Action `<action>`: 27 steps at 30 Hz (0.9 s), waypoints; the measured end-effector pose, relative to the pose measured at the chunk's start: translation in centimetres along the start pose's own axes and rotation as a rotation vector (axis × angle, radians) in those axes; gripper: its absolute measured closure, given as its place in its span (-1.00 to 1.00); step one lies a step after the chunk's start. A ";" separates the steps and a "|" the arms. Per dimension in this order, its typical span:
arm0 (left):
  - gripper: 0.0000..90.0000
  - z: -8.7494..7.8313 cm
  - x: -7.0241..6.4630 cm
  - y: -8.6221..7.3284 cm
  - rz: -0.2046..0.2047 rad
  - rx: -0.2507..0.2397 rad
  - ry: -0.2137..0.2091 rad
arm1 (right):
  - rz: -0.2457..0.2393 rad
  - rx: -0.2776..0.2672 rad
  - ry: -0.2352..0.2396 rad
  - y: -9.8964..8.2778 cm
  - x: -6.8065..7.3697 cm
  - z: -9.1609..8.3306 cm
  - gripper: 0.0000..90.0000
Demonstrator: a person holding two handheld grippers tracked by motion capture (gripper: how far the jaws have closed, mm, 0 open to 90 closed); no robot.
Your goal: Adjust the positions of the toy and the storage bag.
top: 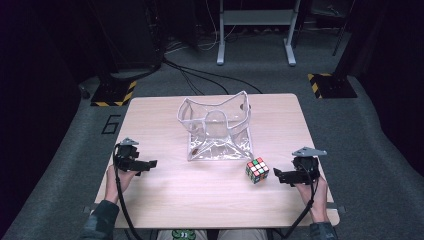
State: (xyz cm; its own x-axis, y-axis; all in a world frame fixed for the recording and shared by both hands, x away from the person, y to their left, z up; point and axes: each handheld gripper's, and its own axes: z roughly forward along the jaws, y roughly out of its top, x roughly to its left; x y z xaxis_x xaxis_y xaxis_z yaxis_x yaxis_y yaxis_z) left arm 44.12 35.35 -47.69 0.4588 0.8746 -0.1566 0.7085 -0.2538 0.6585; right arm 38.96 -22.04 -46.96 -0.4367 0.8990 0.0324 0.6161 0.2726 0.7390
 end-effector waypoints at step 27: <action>-0.94 3.0 -1.3 -5.1 0.107 -0.068 0.105 | -0.032 0.042 -0.022 -5.3 -0.9 2.9 -1.00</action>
State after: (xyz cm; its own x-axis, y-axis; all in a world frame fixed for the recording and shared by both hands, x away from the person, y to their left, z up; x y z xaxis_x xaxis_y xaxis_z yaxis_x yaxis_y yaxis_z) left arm 41.56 34.23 -53.05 0.4688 0.8833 -0.0074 0.6187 -0.3224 0.7164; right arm 38.00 -23.31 -52.90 -0.4420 0.8970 -0.0058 0.6291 0.3146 0.7108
